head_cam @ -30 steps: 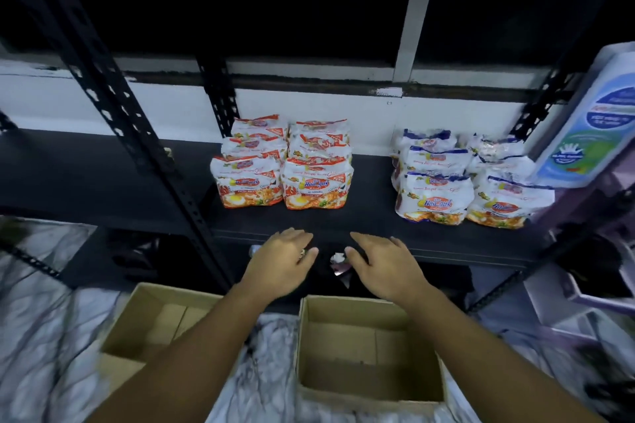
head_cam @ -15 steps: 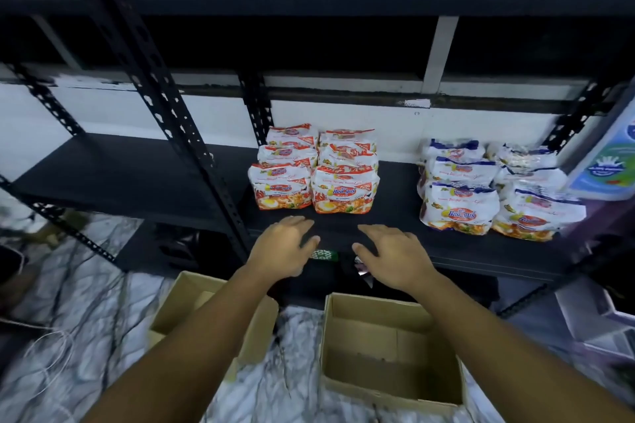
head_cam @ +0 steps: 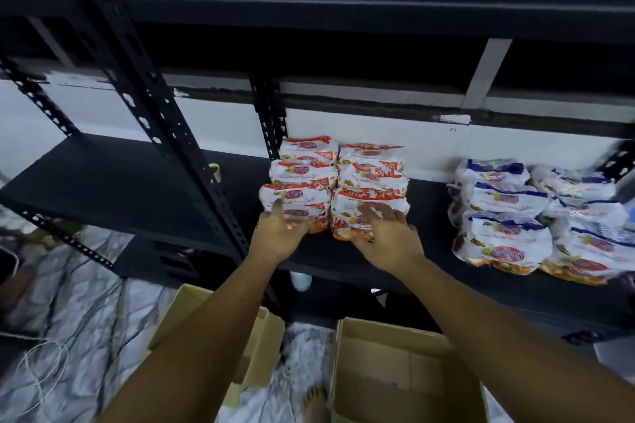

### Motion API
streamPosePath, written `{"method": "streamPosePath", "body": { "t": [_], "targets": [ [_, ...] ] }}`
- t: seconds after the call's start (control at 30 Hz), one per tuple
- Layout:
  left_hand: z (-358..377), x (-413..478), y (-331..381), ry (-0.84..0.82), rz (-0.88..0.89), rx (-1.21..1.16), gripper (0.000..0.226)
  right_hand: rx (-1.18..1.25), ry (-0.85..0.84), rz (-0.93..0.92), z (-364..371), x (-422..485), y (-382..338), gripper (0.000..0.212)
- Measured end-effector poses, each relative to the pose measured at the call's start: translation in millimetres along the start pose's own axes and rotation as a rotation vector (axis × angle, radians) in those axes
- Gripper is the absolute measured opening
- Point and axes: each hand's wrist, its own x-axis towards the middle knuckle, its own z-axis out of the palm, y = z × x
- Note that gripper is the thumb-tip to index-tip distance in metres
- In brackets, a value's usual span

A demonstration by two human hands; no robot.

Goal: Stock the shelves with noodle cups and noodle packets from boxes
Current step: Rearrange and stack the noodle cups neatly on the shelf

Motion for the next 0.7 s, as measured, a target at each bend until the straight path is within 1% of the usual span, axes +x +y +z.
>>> {"method": "streamPosePath", "body": {
  "t": [0.07,0.17,0.27,0.37,0.47,0.5,0.53,0.6,0.63,0.7],
  "targets": [
    [-1.9,30.2,-4.9,-0.036,-0.095,-0.069,0.105,-0.018,-0.009,0.068,4.3,20.5,-8.2,0.073],
    [-4.3,66.8,-6.1,-0.084,-0.230,-0.156,0.116,-0.075,-0.028,0.149,8.0,48.5,-18.5,0.076],
    [-1.6,97.3,-12.3,-0.098,-0.342,-0.297,0.127,-0.136,-0.026,0.178,12.9,69.3,-23.2,0.074],
    [3.2,111.9,-20.8,-0.108,-0.377,-0.380,0.135,-0.148,-0.008,0.161,20.1,84.3,-20.2,0.071],
    [9.8,121.2,-28.0,-0.129,-0.344,-0.509,0.140,-0.200,-0.035,0.145,31.6,97.7,-19.0,0.082],
    [12.1,124.3,-30.6,-0.118,-0.333,-0.527,0.136,-0.228,-0.050,0.151,35.4,100.4,-19.1,0.086],
    [13.7,126.4,-32.3,-0.094,-0.306,-0.540,0.128,-0.260,-0.061,0.157,39.7,101.8,-19.4,0.089],
    [17.5,134.1,-40.3,-0.055,-0.236,-0.567,0.101,-0.321,-0.054,0.163,48.6,101.9,-19.6,0.090],
    [17.0,138.2,-43.3,-0.057,-0.207,-0.578,0.092,-0.341,-0.041,0.170,52.4,102.3,-19.7,0.088],
    [13.0,144.5,-47.9,-0.082,-0.162,-0.548,0.086,-0.358,-0.004,0.199,58.0,105.3,-21.3,0.084]
  ]
}}
